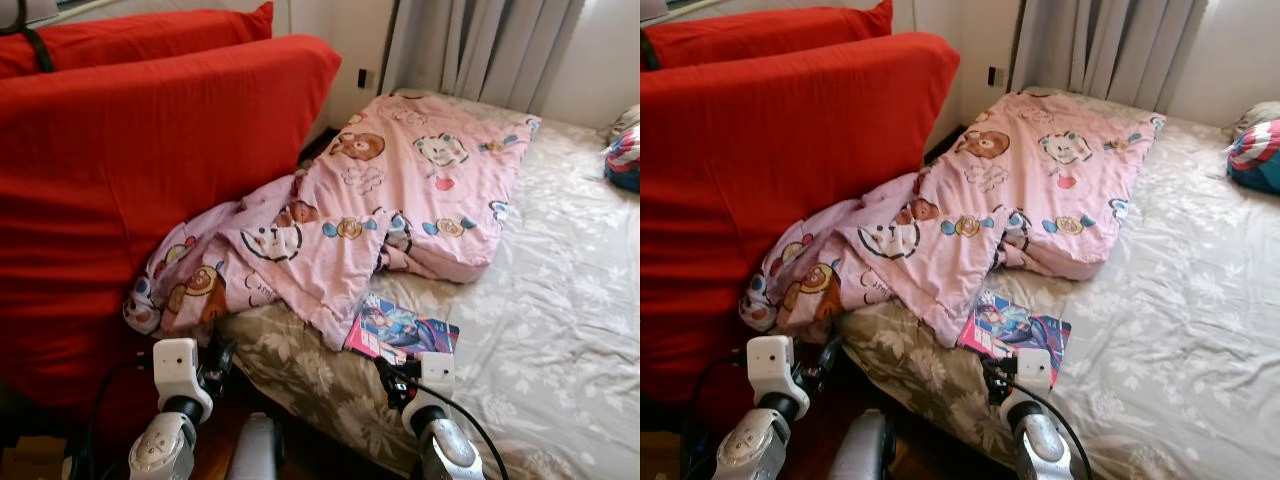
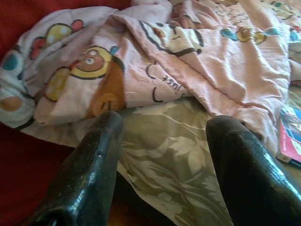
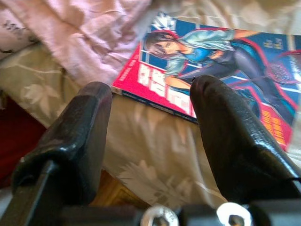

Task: Clean up the room

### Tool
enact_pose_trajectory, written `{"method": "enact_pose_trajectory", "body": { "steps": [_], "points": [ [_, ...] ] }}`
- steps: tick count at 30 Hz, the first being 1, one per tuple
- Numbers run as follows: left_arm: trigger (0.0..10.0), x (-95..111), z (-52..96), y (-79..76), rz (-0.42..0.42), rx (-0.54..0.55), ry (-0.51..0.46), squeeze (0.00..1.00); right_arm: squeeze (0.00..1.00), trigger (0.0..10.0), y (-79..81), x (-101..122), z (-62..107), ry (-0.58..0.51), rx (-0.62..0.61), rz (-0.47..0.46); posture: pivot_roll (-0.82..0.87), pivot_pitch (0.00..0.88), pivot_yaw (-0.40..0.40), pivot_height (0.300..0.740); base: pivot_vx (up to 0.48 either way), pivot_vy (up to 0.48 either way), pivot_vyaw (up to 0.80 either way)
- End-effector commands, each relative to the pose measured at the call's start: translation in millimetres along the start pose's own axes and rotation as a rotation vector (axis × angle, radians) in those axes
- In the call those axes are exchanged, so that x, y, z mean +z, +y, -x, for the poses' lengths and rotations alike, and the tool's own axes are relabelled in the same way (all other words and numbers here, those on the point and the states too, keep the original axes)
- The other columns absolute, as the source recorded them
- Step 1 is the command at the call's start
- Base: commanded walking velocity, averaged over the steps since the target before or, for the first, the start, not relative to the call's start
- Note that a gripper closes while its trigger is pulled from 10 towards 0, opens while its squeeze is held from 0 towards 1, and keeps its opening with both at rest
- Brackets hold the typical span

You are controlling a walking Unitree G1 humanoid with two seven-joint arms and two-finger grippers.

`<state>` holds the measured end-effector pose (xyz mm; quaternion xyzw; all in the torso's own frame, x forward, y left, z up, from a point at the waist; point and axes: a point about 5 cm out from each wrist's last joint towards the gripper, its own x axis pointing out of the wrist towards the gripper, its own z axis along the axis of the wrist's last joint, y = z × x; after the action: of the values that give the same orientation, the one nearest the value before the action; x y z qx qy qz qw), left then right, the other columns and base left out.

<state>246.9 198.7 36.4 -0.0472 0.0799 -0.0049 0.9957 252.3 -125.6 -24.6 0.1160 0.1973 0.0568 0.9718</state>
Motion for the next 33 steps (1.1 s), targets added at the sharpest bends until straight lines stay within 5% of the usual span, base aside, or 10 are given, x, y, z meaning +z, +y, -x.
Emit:
{"method": "enact_pose_trajectory", "body": {
  "steps": [1, 12, 33],
  "points": [
    [10.0, -2.0, -0.3, -2.4, 0.004, -0.012, 0.015, 0.00, 0.00, 10.0, -3.4, -2.5, 0.5, 0.020, -0.030, -0.012, 0.10, 0.050, -0.040, 0.609, 0.000, 0.000, 0.00],
    [10.0, -2.1, 1.3, -3.9, 0.007, -0.015, 0.016, 0.00, 0.00, 10.0, -10.2, 6.5, -7.2, 0.024, -0.107, -0.111, 0.10, 0.062, -0.042, 0.609, 0.000, 0.000, 0.00],
    [10.0, -5.8, 8.2, -4.8, 0.001, -0.023, 0.030, 0.00, 0.00, 10.0, -22.8, 16.4, -11.9, 0.030, -0.154, -0.102, 0.11, 0.080, -0.037, 0.609, 0.263, 0.000, 0.00]
  ]
}}
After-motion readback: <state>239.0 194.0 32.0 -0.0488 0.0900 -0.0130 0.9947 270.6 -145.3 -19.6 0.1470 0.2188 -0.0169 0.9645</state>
